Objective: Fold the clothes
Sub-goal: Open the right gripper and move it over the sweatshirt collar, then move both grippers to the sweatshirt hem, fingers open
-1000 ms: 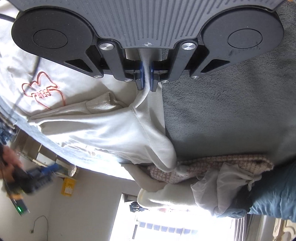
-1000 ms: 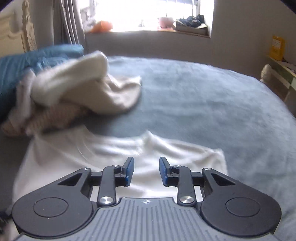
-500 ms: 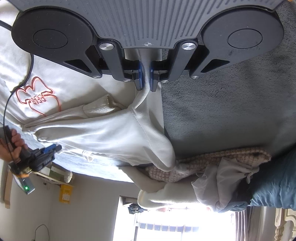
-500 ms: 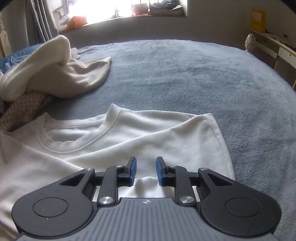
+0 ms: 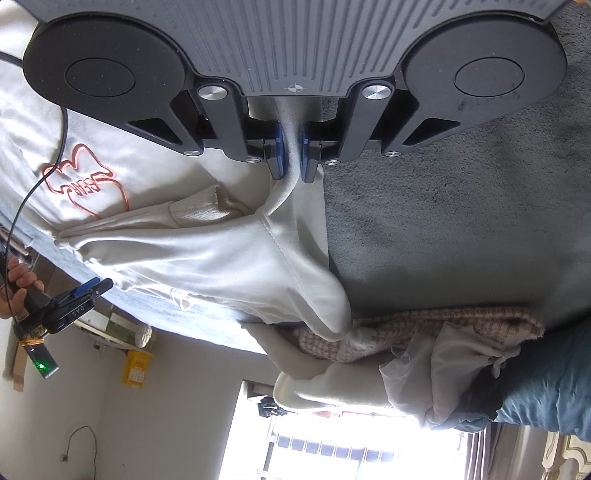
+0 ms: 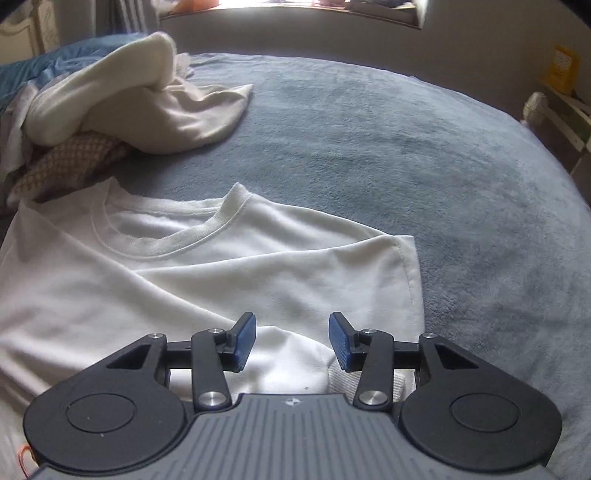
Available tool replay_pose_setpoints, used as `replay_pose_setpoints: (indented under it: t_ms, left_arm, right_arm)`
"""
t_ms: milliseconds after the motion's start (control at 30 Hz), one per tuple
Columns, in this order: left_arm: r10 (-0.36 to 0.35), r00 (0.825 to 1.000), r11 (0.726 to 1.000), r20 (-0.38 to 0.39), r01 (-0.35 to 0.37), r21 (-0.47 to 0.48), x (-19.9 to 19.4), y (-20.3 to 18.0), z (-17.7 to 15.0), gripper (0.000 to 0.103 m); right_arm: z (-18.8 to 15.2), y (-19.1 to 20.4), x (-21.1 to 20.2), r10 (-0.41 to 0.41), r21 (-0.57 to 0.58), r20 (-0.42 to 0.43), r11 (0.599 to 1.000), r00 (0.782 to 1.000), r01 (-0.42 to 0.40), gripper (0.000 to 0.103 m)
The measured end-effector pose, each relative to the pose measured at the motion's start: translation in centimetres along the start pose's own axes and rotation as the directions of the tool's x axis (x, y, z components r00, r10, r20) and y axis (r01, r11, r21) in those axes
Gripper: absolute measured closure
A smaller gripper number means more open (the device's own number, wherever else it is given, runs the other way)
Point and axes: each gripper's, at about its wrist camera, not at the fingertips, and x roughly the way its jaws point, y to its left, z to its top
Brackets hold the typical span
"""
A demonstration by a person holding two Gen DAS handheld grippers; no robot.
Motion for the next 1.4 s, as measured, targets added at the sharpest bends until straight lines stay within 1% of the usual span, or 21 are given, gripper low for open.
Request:
replay_pose_setpoints:
  t_ms: [100, 167, 233, 300, 333, 400, 467, 600, 700, 800, 867, 900, 933, 1000, 1067, 1100, 1167, 1200, 1267, 1367, 1400]
  left_arm:
    - [-0.002, 1.000, 1.000, 0.001, 0.002, -0.002, 0.0, 0.0, -0.1, 0.093]
    - [-0.001, 1.000, 1.000, 0.002, 0.001, -0.001, -0.1, 0.0, -0.1, 0.093]
    - [0.002, 1.000, 1.000, 0.002, -0.002, 0.004, -0.1, -0.1, -0.1, 0.093]
    - [0.002, 1.000, 1.000, 0.002, -0.002, 0.003, -0.1, -0.1, -0.1, 0.093]
    - [0.000, 1.000, 1.000, 0.002, 0.000, 0.000, -0.1, 0.0, -0.1, 0.093]
    - [-0.002, 1.000, 1.000, 0.004, 0.002, -0.002, -0.1, 0.0, -0.1, 0.093]
    - [-0.002, 1.000, 1.000, 0.007, 0.002, -0.003, 0.0, 0.0, -0.2, 0.093]
    - [-0.006, 1.000, 1.000, 0.011, 0.006, -0.008, 0.0, 0.1, -0.2, 0.093]
    - [-0.009, 1.000, 1.000, 0.013, 0.009, -0.012, -0.1, 0.2, -0.2, 0.092]
    - [-0.009, 1.000, 1.000, 0.013, 0.009, -0.012, -0.1, 0.2, -0.2, 0.092]
    - [-0.009, 1.000, 1.000, 0.012, 0.009, -0.012, -0.1, 0.2, -0.2, 0.092]
    - [-0.009, 1.000, 1.000, 0.012, 0.009, -0.012, -0.1, 0.2, -0.2, 0.092]
    - [-0.009, 1.000, 1.000, 0.012, 0.009, -0.013, -0.1, 0.2, -0.2, 0.092]
    - [-0.009, 1.000, 1.000, 0.013, 0.009, -0.013, -0.1, 0.2, -0.2, 0.092]
    - [-0.010, 1.000, 1.000, 0.013, 0.010, -0.013, -0.1, 0.2, -0.2, 0.092]
    - [-0.010, 1.000, 1.000, 0.013, 0.010, -0.014, -0.1, 0.2, -0.2, 0.092]
    - [-0.008, 1.000, 1.000, 0.013, 0.009, -0.012, -0.1, 0.2, -0.2, 0.092]
    - [-0.007, 1.000, 1.000, 0.013, 0.007, -0.011, -0.1, 0.1, -0.2, 0.092]
    - [-0.004, 1.000, 1.000, 0.014, 0.004, -0.006, -0.1, 0.1, -0.2, 0.092]
    - [0.003, 1.000, 1.000, 0.015, -0.003, 0.003, -0.1, -0.1, -0.2, 0.092]
    - [0.006, 1.000, 1.000, 0.015, -0.006, 0.007, -0.1, -0.2, -0.2, 0.092]
  right_arm:
    - [0.1, 2.1, 0.5, 0.038, -0.128, -0.011, 0.991, 0.999, -0.039, 0.053]
    - [0.2, 3.5, 0.8, 0.080, -0.173, -0.004, 0.982, 0.997, -0.080, 0.045]
    - [0.4, 5.0, 1.4, 0.104, -0.220, 0.001, 0.970, 0.995, -0.101, 0.043]
    - [0.6, 6.0, 2.5, 0.098, -0.259, -0.022, 0.961, 0.995, -0.100, 0.043]
    - [0.6, 6.4, 3.1, 0.091, -0.278, -0.042, 0.955, 0.995, -0.099, 0.045]
    - [0.5, 7.1, 3.9, 0.077, -0.311, -0.073, 0.946, 0.994, -0.096, 0.054]
    - [0.5, 7.9, 3.5, 0.069, -0.346, -0.053, 0.935, 0.996, -0.083, 0.098]
    - [0.7, 8.5, 2.6, 0.061, -0.376, 0.019, 0.925, 0.998, -0.050, 0.099]
    - [0.9, 8.4, 3.0, 0.040, -0.355, 0.057, 0.935, 0.998, -0.017, 0.099]
    - [0.8, 8.2, 4.3, 0.010, -0.305, 0.055, 0.952, 0.998, 0.007, 0.095]
    - [0.7, 7.6, 4.7, -0.011, -0.246, 0.068, 0.969, 0.998, 0.027, 0.075]
    - [0.8, 6.9, 4.4, -0.015, -0.187, 0.081, 0.982, 0.997, 0.030, 0.068]
    - [1.0, 6.1, 4.1, -0.019, -0.126, 0.094, 0.992, 0.995, 0.031, 0.059]
    - [1.0, 4.0, 3.0, -0.030, 0.005, 0.129, 1.000, 0.991, 0.029, 0.058]
    - [0.9, 1.6, 1.4, -0.039, 0.142, 0.168, 0.990, 0.985, 0.015, 0.058]
    - [0.6, 0.3, 0.4, -0.011, 0.205, 0.179, 0.978, 0.984, -0.027, 0.059]
    - [-0.3, -1.3, -1.5, 0.042, 0.264, 0.190, 0.960, 0.981, -0.092, 0.065]
    - [-0.8, -1.6, -2.4, 0.063, 0.255, 0.191, 0.961, 0.980, -0.111, 0.066]
    - [-2.1, -1.5, -3.3, 0.103, 0.196, 0.165, 0.971, 0.981, -0.135, 0.071]
    - [-3.8, -1.0, -2.8, 0.166, 0.130, 0.091, 0.976, 0.982, -0.177, 0.074]
    - [-4.2, -0.9, -2.2, 0.163, 0.111, 0.069, 0.979, 0.984, -0.170, 0.075]
